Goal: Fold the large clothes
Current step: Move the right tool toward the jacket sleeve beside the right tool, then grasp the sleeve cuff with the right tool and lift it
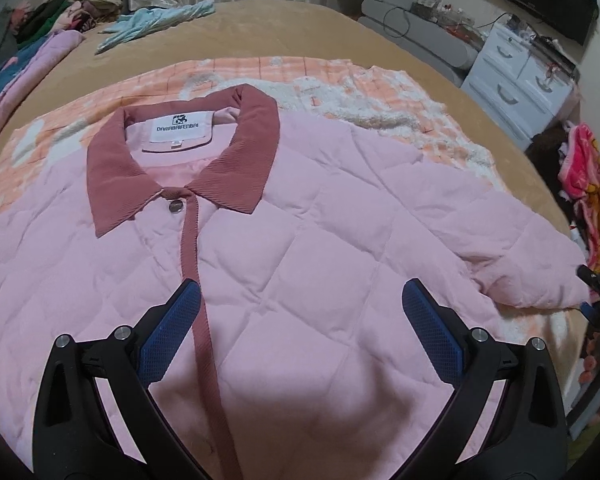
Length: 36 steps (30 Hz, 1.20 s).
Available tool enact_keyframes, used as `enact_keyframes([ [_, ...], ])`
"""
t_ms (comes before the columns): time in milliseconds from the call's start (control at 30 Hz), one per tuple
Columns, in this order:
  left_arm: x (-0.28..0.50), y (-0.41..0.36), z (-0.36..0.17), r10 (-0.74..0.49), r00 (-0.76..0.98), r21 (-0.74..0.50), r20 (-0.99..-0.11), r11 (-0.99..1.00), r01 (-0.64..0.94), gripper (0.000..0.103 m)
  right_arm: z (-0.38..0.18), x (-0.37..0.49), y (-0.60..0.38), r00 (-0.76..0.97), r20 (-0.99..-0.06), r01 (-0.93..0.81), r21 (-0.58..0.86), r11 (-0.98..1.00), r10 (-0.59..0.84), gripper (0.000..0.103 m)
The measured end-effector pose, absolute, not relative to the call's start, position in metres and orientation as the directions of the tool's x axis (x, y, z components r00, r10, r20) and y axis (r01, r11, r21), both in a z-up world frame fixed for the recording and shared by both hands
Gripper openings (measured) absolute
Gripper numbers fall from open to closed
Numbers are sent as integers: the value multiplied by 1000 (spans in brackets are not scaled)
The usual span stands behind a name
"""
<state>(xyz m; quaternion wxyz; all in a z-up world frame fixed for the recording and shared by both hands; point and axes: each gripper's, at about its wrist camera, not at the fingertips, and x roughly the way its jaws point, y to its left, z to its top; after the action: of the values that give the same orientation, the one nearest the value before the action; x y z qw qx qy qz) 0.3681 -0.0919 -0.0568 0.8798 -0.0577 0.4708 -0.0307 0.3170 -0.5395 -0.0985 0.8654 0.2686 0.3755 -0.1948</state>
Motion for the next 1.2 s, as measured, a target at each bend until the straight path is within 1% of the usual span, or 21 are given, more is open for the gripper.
enact_keyframes([
  [233, 385, -88, -70, -84, 540, -120, -838, 992, -32, 95, -125, 314, -585, 600, -781, 643, 345, 684, -170, 99],
  [367, 397, -88, -75, -75, 531, -107, -844, 994, -30, 95, -139, 316, -606, 594, -792, 673, 396, 625, -139, 99],
  [567, 415, -89, -80, -64, 515, -96, -855, 995, -38, 95, -144, 323, -631, 630, -765, 684, 465, 563, -134, 99],
  [667, 419, -87, -81, -75, 498, -110, -864, 993, -42, 95, -149, 326, -641, 640, -755, 701, 496, 512, -144, 98],
  [700, 418, -85, -80, -82, 493, -119, -866, 992, -44, 95, -149, 326, -643, 643, -749, 707, 501, 499, -158, 94],
  [733, 418, -85, -79, -89, 493, -126, -865, 991, -42, 95, -150, 326, -645, 644, -746, 712, 504, 489, -170, 85],
  [767, 415, -84, -76, -94, 498, -129, -862, 991, -37, 95, -150, 324, -647, 644, -741, 720, 503, 478, -189, 80],
  [800, 414, -83, -72, -88, 505, -123, -859, 992, -35, 95, -151, 323, -651, 648, -736, 722, 512, 466, -196, 68],
  [833, 412, -82, -70, -82, 508, -117, -858, 992, -37, 95, -153, 321, -654, 659, -727, 718, 531, 450, -193, 60],
  [867, 411, -81, -67, -83, 509, -118, -857, 992, -38, 95, -153, 320, -656, 669, -719, 711, 544, 446, -189, 56],
  [900, 409, -78, -64, -90, 510, -127, -855, 991, -39, 95, -151, 319, -657, 683, -707, 698, 557, 450, -184, 46],
  [933, 408, -77, -60, -93, 512, -130, -854, 991, -37, 95, -148, 318, -656, 701, -690, 680, 570, 461, -180, 38],
  [1000, 405, -75, -52, -86, 524, -122, -848, 992, -34, 95, -134, 318, -651, 737, -652, 637, 581, 506, -178, 29],
  [1033, 404, -74, -49, -83, 530, -118, -844, 993, -32, 95, -122, 318, -646, 754, -631, 612, 577, 541, -180, 27],
  [1200, 396, -65, -26, -68, 558, -115, -827, 992, -49, 95, -67, 323, -621, 825, -537, 500, 548, 671, -177, 24],
])
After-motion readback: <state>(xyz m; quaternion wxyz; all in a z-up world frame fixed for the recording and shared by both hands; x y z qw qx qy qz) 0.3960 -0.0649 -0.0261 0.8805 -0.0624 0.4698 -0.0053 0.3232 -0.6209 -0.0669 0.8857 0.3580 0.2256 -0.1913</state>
